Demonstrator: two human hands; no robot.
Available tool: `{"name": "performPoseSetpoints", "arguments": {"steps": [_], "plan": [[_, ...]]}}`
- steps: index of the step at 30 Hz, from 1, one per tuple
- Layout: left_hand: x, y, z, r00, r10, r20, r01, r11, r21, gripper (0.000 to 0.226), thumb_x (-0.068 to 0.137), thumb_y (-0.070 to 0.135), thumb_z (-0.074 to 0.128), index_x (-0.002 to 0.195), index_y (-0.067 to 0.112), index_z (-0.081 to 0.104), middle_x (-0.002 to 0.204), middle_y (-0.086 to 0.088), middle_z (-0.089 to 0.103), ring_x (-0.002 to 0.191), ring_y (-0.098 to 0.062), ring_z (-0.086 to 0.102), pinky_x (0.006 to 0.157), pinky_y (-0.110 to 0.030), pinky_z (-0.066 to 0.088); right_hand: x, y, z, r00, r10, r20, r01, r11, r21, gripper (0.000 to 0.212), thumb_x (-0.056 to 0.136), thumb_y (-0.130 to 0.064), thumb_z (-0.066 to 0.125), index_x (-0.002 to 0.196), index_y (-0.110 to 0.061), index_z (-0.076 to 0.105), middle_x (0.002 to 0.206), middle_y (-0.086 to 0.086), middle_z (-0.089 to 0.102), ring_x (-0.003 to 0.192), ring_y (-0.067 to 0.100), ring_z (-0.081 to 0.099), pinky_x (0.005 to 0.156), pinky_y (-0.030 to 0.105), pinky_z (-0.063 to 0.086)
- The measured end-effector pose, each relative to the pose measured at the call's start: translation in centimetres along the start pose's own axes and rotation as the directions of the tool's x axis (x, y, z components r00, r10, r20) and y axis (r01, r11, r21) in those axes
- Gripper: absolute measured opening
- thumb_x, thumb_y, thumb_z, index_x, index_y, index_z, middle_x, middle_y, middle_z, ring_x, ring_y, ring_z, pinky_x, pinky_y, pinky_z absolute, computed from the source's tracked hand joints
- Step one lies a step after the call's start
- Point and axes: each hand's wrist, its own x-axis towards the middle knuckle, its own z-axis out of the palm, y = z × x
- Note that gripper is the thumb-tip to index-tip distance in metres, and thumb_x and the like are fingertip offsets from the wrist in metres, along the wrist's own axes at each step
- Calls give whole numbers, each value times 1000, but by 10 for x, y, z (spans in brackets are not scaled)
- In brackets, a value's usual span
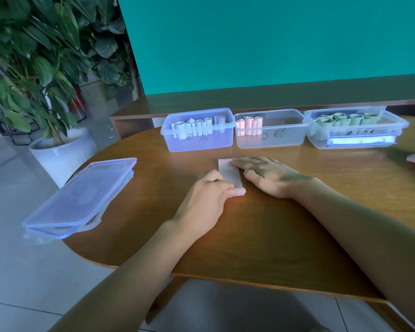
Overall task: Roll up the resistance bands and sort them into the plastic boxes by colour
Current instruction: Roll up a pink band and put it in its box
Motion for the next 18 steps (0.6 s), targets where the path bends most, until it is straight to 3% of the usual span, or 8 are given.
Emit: {"name": "performPoseSetpoints", "arguments": {"steps": [4,8,14,16,18], "plan": [[0,0,-1,997,36,-74,-33,998,47,17,96,30,64,103,17,73,93,3,59,94,-16,52,80,-34,48,1,0,0,1000,-1,-4,1,1000,7,50,108,-40,19,158,-44,22,164,-23,19,152,3,10,126,34,5],[1,-1,-2,996,45,-72,-38,994,101,14,100,22,59,97,19,73,93,3,58,92,-17,50,75,-39,51,1,1,1,1000,4,-15,-4,1000,21,49,108,-40,20,157,-45,24,164,-23,21,152,4,11,125,33,4],[3,-8,0,1000,13,-4,-13,1000,29,26,104,33,53,122,35,71,103,11,49,102,-6,43,93,-18,39,3,0,0,999,18,-39,-16,999,50,47,108,-41,22,155,-47,28,163,-22,25,152,7,14,123,37,8],[5,-11,-1,1000,1,12,-1,1000,1,26,103,31,55,124,34,70,103,10,45,102,-3,39,92,-10,32,4,0,0,999,20,-44,-18,999,47,47,108,-42,22,154,-47,29,162,-22,26,151,7,15,123,38,9],[9,-12,-2,1000,-9,30,10,1000,-24,26,102,26,56,122,27,72,103,8,48,101,-4,39,90,-10,30,5,0,0,999,22,-47,-20,999,46,47,108,-41,22,154,-46,31,162,-22,27,151,7,15,122,37,9]]}}
